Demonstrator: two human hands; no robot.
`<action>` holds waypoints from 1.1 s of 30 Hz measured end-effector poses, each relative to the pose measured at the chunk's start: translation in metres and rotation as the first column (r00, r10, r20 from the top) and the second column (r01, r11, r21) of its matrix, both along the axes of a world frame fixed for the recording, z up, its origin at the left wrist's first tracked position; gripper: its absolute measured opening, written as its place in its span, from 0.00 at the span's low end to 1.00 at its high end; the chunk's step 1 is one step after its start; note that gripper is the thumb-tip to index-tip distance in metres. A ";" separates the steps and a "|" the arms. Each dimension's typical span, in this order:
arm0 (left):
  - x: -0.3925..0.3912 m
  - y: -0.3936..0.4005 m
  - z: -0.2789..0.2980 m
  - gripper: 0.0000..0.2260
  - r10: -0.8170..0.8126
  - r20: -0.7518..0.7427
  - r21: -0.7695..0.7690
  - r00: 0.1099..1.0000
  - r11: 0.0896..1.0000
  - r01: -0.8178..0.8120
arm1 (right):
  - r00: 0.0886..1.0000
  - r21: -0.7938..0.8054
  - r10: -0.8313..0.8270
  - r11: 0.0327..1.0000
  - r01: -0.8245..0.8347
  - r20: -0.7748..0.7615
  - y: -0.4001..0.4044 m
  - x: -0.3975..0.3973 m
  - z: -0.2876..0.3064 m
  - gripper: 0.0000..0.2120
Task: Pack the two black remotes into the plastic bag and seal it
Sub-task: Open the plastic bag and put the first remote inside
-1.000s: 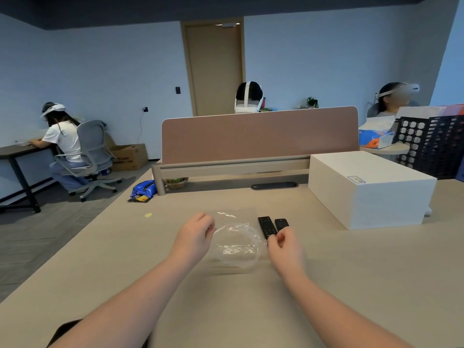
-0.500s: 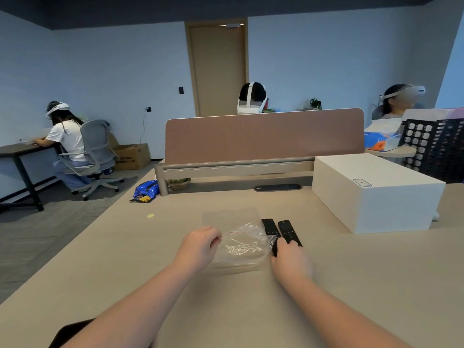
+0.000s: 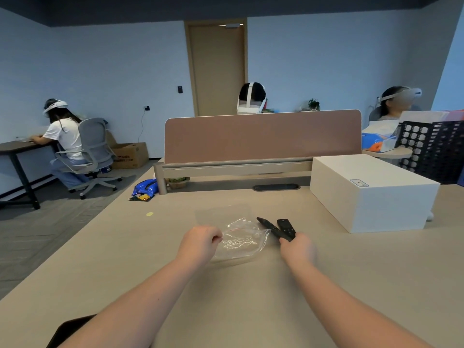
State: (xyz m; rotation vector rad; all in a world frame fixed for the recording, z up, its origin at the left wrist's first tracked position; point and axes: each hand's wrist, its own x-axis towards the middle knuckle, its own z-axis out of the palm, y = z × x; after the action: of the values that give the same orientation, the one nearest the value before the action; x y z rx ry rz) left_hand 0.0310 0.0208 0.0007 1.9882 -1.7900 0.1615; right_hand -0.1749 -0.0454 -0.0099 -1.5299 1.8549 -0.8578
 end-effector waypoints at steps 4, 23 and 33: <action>-0.006 -0.001 0.003 0.07 0.024 -0.006 0.012 1.000 1.000 -0.024 | 0.997 -0.164 0.010 0.986 0.003 0.076 0.007 -0.004 0.013 0.08; -0.022 -0.002 0.016 0.05 0.112 -0.205 -0.050 0.972 0.991 -0.125 | 0.950 -0.300 0.314 0.905 -0.301 -0.006 0.103 -0.038 0.000 0.09; -0.038 -0.001 0.006 0.05 -0.016 -0.181 0.000 0.983 1.000 0.016 | 0.951 -0.247 0.307 0.919 -0.309 -0.047 0.060 0.020 -0.014 0.07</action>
State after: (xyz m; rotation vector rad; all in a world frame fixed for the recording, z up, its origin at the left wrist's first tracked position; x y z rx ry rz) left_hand -0.0066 0.0201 0.0071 1.9222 -1.6896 -0.0255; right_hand -0.1553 0.0144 -0.0243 -1.9205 1.4934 -0.9622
